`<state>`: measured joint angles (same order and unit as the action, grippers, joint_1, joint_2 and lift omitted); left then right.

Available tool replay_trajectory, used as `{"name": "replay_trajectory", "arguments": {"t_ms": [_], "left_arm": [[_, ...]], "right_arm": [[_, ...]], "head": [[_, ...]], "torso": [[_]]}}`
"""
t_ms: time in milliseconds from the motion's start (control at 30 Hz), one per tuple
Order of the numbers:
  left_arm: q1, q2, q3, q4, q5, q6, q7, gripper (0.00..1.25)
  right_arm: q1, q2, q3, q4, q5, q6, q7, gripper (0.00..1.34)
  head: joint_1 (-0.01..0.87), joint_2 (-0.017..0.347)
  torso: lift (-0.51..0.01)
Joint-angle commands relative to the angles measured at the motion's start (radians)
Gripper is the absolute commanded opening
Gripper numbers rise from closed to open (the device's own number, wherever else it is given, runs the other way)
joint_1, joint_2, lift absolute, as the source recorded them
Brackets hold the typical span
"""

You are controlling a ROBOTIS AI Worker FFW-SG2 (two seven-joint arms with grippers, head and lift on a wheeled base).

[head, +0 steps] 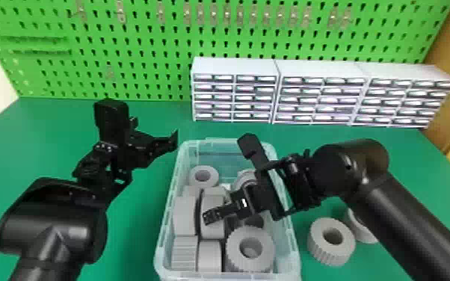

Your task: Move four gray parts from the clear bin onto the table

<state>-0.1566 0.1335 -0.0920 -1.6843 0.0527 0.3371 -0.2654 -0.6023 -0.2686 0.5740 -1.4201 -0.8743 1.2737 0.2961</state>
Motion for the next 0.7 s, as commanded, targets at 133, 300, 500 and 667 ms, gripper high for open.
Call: {"name": "replay_trajectory", "arguments": {"t_ms": [133, 300, 500, 667], "left_arm": [[-0.003, 0.002, -0.002, 0.0, -0.001, -0.001, 0.0, 1.12], [-0.003, 0.002, -0.002, 0.0, -0.002, 0.0, 0.0, 1.12], [-0.003, 0.002, -0.002, 0.0, -0.002, 0.0, 0.0, 1.12], [-0.003, 0.002, -0.002, 0.0, -0.002, 0.0, -0.002, 1.12]], "right_arm": [[-0.008, 0.002, 0.014, 0.032, -0.003, 0.0, 0.002, 0.81], [-0.008, 0.003, 0.021, 0.053, -0.003, -0.017, 0.012, 0.81], [-0.014, 0.009, 0.037, 0.073, 0.003, -0.037, 0.032, 0.81], [-0.019, 0.014, 0.046, 0.076, 0.009, -0.053, 0.048, 0.81]], "head": [[0.686, 0.026], [0.686, 0.026], [0.686, 0.026], [0.686, 0.026]], "torso": [[-0.05], [-0.05], [-0.05], [-0.05]]}}
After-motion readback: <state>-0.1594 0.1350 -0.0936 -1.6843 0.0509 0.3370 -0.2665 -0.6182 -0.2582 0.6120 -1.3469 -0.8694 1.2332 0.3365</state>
